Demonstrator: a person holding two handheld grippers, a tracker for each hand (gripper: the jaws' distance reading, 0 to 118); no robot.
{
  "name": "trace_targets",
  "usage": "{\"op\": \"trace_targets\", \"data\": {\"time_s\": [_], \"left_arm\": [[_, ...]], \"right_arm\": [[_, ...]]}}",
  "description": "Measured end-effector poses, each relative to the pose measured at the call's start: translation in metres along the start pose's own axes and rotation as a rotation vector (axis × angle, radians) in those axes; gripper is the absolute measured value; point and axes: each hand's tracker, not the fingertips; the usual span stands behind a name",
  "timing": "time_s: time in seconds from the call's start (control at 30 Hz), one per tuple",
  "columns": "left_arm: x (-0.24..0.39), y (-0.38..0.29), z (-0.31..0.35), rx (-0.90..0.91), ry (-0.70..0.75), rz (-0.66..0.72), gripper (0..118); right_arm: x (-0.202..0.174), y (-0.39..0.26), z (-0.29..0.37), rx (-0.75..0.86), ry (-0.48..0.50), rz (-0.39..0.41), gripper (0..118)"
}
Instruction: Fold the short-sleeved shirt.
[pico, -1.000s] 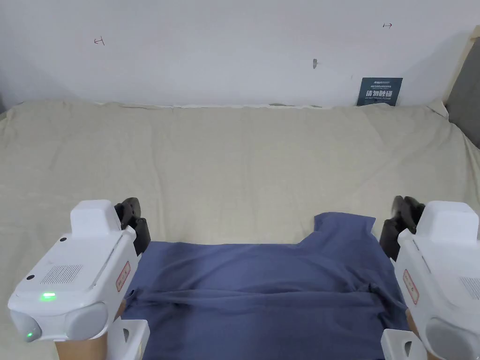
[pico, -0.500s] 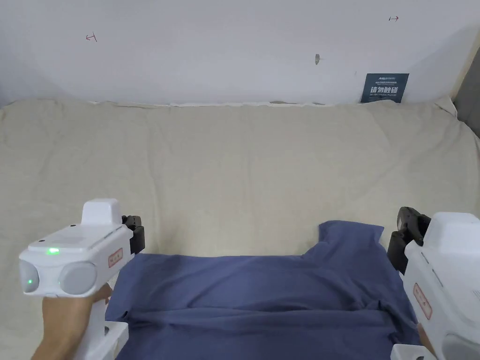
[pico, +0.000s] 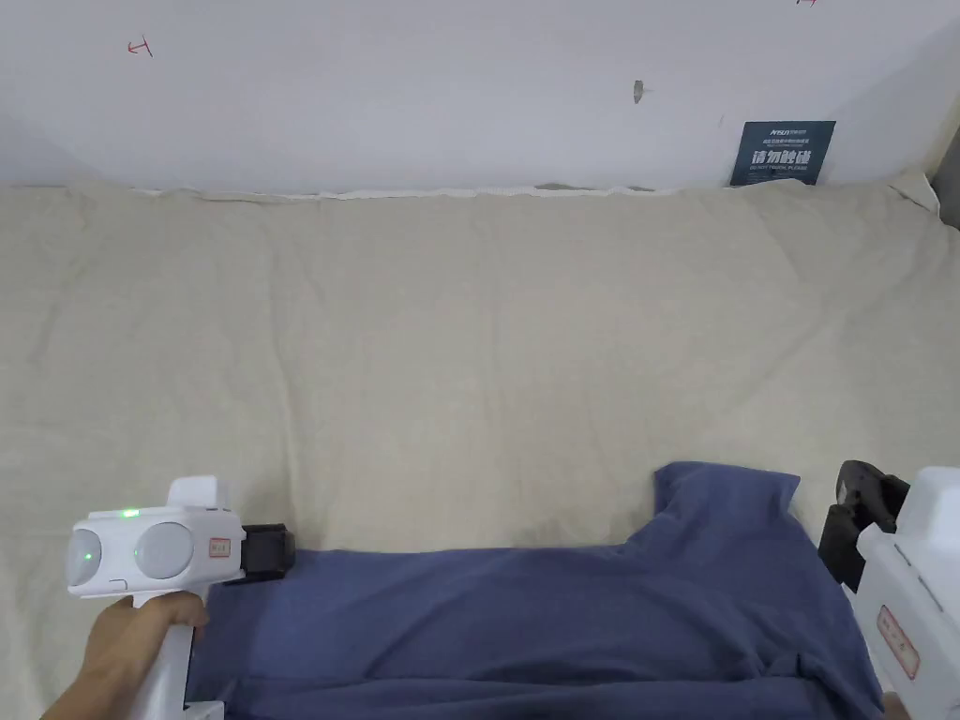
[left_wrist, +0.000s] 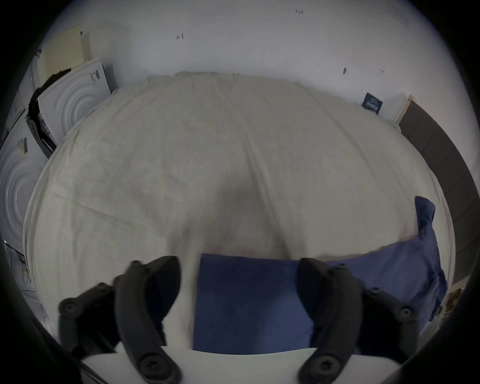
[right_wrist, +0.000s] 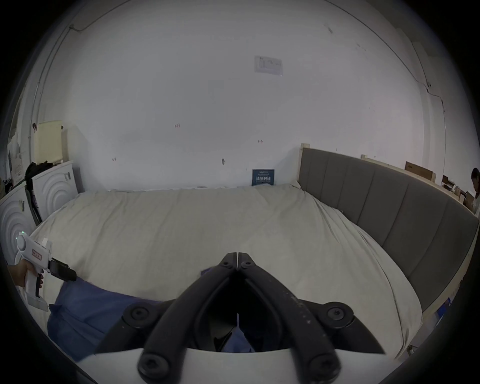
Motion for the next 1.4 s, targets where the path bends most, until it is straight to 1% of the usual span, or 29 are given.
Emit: {"op": "trace_targets", "data": {"time_s": [0.07, 0.1, 0.13, 0.17, 0.2, 0.23, 0.27, 0.33, 0.37, 0.43, 0.47, 0.5, 0.53, 0.57, 0.63, 0.67, 0.7, 0.73, 0.77, 0.83, 0.87, 0.9, 0.93, 0.97, 1.07, 1.17, 1.23, 1.27, 1.4], "left_arm": [[0.002, -0.006, -0.011, -0.028, -0.015, 0.013, 69], [0.007, -0.011, -0.012, -0.023, 0.043, -0.010, 61], [0.008, -0.014, -0.005, 0.028, 0.041, -0.042, 59], [0.011, -0.014, -0.002, 0.042, 0.040, -0.060, 50], [0.013, -0.014, 0.000, 0.055, 0.039, -0.079, 25], [0.013, -0.014, 0.002, 0.061, 0.024, -0.092, 6], [0.012, -0.017, 0.006, 0.064, 0.013, -0.094, 4], [0.012, -0.017, 0.013, 0.087, 0.000, -0.082, 4], [0.014, -0.017, 0.021, 0.126, 0.003, -0.078, 4], [0.011, -0.016, 0.035, 0.183, -0.024, -0.074, 4], [0.011, -0.015, 0.043, 0.184, -0.066, -0.057, 4], [0.012, -0.014, 0.052, 0.204, -0.086, -0.048, 4], [0.012, -0.016, 0.061, 0.221, -0.092, -0.049, 4], [0.012, -0.016, 0.067, 0.227, -0.098, -0.055, 4], [0.011, -0.016, 0.078, 0.241, -0.110, -0.055, 4], [0.012, -0.018, 0.082, 0.245, -0.114, -0.055, 4], [0.011, -0.018, 0.085, 0.246, -0.119, -0.055, 4], [0.010, -0.019, 0.087, 0.249, -0.121, -0.055, 4], [0.009, -0.019, 0.089, 0.251, -0.119, -0.052, 4], [0.009, -0.022, 0.093, 0.249, -0.121, -0.038, 4], [0.008, -0.024, 0.094, 0.248, -0.123, -0.025, 4], [0.007, -0.026, 0.095, 0.250, -0.124, -0.013, 4], [0.003, -0.027, 0.091, 0.249, -0.122, -0.007, 4], [0.002, -0.029, 0.093, 0.249, -0.119, 0.002, 4], [0.000, -0.036, 0.101, 0.262, -0.110, 0.020, 4], [-0.004, -0.048, 0.115, 0.284, -0.111, 0.048, 4], [-0.009, -0.058, 0.125, 0.291, -0.107, 0.066, 4], [-0.011, -0.064, 0.130, 0.293, -0.104, 0.073, 4], [-0.024, -0.093, 0.148, 0.296, -0.094, 0.108, 4]], "right_arm": [[0.005, -0.005, -0.010, -0.038, -0.004, -0.016, 2], [0.009, -0.008, -0.015, -0.064, 0.000, -0.031, 2], [0.013, -0.010, -0.020, -0.083, 0.002, -0.046, 2], [0.016, -0.013, -0.026, -0.104, 0.001, -0.056, 2], [0.022, -0.015, -0.035, -0.127, 0.001, -0.056, 2], [0.026, -0.017, -0.045, -0.155, 0.003, -0.062, 2], [0.030, -0.019, -0.054, -0.174, 0.001, -0.071, 3], [0.037, -0.024, -0.080, -0.243, -0.004, -0.091, 12], [0.041, -0.027, -0.095, -0.276, -0.012, -0.091, 20], [0.045, -0.034, -0.124, -0.365, -0.006, -0.080, 53], [0.045, -0.036, -0.135, -0.405, -0.008, -0.077, 74], [0.045, -0.041, -0.150, -0.449, -0.010, -0.068, 100], [0.045, -0.047, -0.165, -0.500, -0.001, -0.069, 114], [0.045, -0.053, -0.177, -0.548, -0.004, -0.073, 118], [0.036, -0.059, -0.184, -0.582, -0.035, -0.080, 108], [0.033, -0.063, -0.190, -0.602, -0.037, -0.062, 98], [0.029, -0.066, -0.192, -0.614, -0.033, -0.036, 79], [0.025, -0.069, -0.192, -0.633, -0.023, -0.016, 67], [0.020, -0.071, -0.192, -0.651, -0.019, 0.005, 67], [0.014, -0.070, -0.180, -0.593, -0.031, 0.018, 61], [0.014, -0.066, -0.171, -0.596, -0.007, 0.004, 57], [0.012, -0.063, -0.166, -0.602, -0.006, 0.004, 37], [0.010, -0.060, -0.161, -0.606, -0.005, 0.020, 14], [0.010, -0.058, -0.153, -0.604, 0.055, 0.028, 3], [0.011, -0.042, -0.117, -0.514, 0.027, 0.020, 3], [0.025, -0.025, -0.076, -0.438, 0.074, -0.032, 3], [0.033, -0.016, -0.041, -0.381, 0.106, -0.048, 3], [0.049, -0.018, -0.040, -0.364, 0.121, -0.054, 3], [0.076, -0.022, 0.005, -0.341, 0.170, -0.082, 3]]}}
